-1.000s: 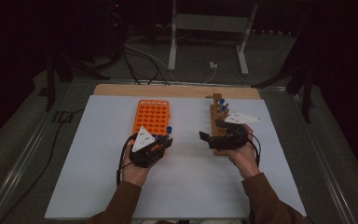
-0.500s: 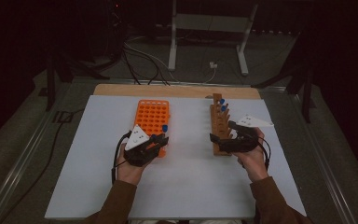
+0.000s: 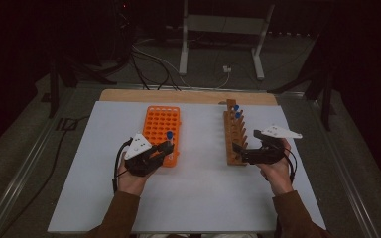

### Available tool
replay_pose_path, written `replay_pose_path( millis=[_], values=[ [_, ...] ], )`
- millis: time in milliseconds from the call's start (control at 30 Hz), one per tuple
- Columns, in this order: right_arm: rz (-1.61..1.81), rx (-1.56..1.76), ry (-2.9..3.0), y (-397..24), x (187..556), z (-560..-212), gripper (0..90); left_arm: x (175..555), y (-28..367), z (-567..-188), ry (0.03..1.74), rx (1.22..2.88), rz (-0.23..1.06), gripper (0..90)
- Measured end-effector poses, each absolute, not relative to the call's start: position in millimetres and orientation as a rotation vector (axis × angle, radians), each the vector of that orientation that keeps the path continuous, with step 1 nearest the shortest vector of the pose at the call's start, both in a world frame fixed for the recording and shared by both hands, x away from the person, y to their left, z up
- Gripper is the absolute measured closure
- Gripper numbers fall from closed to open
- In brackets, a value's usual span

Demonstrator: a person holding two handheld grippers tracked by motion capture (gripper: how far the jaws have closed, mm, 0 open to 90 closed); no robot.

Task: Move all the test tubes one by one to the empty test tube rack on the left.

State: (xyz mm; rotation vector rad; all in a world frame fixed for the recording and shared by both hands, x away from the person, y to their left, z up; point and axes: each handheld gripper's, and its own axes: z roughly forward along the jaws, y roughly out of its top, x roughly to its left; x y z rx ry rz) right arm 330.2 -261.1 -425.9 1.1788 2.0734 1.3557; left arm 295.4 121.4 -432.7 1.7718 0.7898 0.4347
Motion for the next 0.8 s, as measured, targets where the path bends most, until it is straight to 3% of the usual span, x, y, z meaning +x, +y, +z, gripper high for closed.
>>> replay_pose_path(
  millis=[633, 800],
  values=[
    [1.355, 1.254, 2.005, -290, 325, -431, 0.0, 294, 149, -425, 0.83, 1.732, 0.457, 78.3],
    [1.358, 1.253, 2.003, -291, 325, -432, 0.0, 295, 151, -430, 0.859, 1.725, 0.512, 78.3]
  ],
)
